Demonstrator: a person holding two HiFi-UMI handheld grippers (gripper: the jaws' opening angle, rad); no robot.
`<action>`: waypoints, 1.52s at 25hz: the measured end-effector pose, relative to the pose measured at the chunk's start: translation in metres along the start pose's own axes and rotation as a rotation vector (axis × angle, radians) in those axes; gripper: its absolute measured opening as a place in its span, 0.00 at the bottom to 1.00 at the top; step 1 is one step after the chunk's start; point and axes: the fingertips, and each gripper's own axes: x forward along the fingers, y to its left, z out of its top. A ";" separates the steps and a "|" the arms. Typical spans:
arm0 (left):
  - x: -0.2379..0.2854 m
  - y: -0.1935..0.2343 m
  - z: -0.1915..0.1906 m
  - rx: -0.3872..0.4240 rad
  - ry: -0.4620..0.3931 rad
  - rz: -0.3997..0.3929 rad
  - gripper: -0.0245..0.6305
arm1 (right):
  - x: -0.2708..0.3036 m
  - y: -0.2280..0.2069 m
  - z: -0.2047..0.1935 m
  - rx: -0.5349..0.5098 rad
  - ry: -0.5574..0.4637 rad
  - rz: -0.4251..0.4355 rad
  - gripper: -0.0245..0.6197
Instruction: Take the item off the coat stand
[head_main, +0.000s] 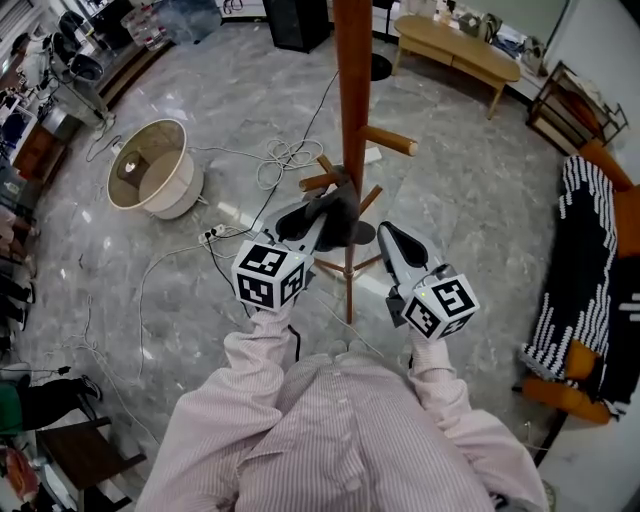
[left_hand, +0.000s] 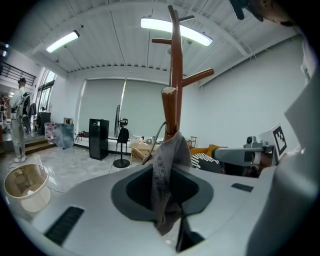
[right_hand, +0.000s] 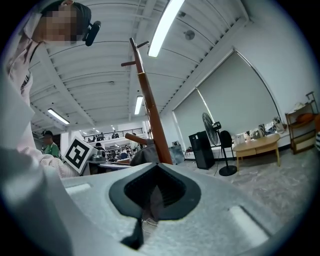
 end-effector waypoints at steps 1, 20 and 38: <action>0.000 0.001 0.001 0.000 -0.001 0.001 0.13 | 0.001 0.000 0.000 0.001 0.001 -0.001 0.05; -0.015 0.004 0.015 -0.007 -0.008 -0.010 0.06 | 0.001 0.002 -0.007 0.006 0.017 -0.009 0.05; -0.051 0.011 0.037 -0.033 -0.077 0.045 0.06 | 0.002 0.018 -0.001 0.002 0.012 0.033 0.05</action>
